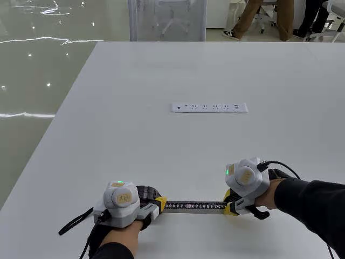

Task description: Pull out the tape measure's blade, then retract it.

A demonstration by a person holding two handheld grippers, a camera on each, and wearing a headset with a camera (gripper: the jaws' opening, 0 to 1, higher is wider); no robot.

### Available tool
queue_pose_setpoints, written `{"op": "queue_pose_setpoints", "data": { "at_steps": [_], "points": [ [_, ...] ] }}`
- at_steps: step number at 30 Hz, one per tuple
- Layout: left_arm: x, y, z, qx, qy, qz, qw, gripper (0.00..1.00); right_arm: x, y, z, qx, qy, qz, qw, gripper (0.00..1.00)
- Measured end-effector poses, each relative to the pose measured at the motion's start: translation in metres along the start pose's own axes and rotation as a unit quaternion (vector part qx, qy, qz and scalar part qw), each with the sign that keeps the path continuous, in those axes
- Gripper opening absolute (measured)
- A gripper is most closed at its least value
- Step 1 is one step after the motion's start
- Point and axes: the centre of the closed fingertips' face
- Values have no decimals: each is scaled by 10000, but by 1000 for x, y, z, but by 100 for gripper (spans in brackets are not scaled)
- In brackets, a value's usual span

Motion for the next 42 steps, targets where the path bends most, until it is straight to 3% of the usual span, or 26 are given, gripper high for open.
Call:
{"op": "queue_pose_setpoints", "data": {
  "at_steps": [20,42],
  "points": [
    [0,1,-1,30,42,33,10000,60,5,-12,2,76,-16,-117,9999,12],
    [2,2,-1,268,-148,96,9995,62,7,-16,3,66,-20,-143,9999,12]
  ]
}}
Point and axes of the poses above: the centre of the closed fingertips' face, and the gripper's own axes: x roughly forward along the fingers, z roughly to its left, y roughly out of its underside, and after that the axes turned 1 degree about -y, right-handed
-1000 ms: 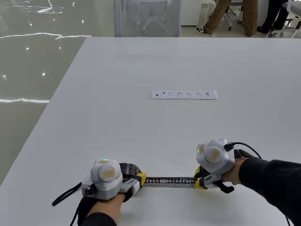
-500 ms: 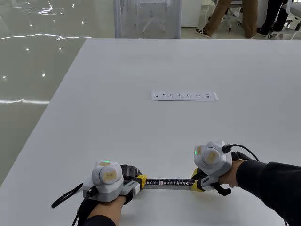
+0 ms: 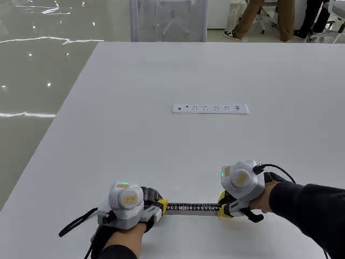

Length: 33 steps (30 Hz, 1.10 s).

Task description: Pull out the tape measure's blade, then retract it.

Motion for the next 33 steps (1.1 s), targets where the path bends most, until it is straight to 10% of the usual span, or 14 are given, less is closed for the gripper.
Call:
{"op": "queue_pose_setpoints", "data": {
  "at_steps": [33],
  "points": [
    [-2,0,1,-121,180,-24,9998,60,9,-18,4,-20,-26,-119,9999,12]
  ]
}}
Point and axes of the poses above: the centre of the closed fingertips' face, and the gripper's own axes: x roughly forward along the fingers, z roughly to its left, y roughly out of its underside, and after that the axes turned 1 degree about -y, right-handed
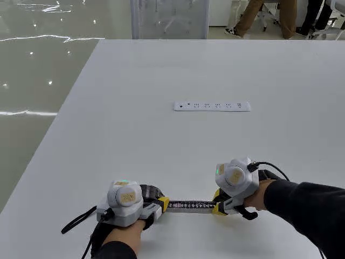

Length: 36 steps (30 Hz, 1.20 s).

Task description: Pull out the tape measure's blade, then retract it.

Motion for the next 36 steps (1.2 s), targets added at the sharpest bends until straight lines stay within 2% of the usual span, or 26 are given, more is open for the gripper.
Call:
{"op": "queue_pose_setpoints", "data": {
  "at_steps": [17,36],
  "points": [
    [0,0,0,10,18,-13,10000,60,8,-14,1,-58,17,-137,9999,12],
    [0,0,0,-22,40,-12,10000,60,16,-28,5,133,9,-281,9995,12]
  ]
}}
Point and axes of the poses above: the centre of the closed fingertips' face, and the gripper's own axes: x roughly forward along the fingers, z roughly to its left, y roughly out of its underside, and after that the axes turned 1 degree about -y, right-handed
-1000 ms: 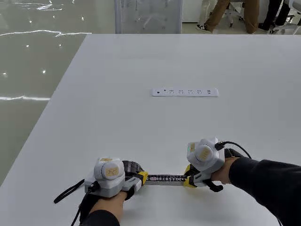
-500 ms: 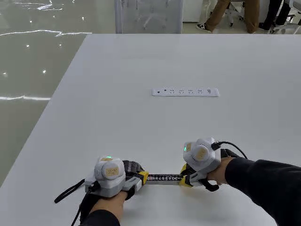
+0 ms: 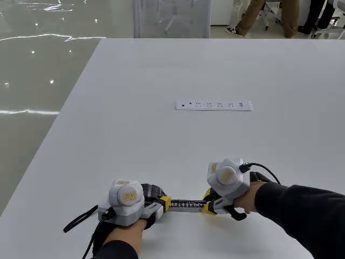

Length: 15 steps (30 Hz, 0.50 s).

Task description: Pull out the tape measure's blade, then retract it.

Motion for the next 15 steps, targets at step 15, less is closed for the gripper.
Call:
{"op": "queue_pose_setpoints", "data": {
  "at_steps": [15],
  "points": [
    [-1,0,1,-59,40,0,10000,60,7,-9,3,-5,-28,-86,10000,12]
  ]
}}
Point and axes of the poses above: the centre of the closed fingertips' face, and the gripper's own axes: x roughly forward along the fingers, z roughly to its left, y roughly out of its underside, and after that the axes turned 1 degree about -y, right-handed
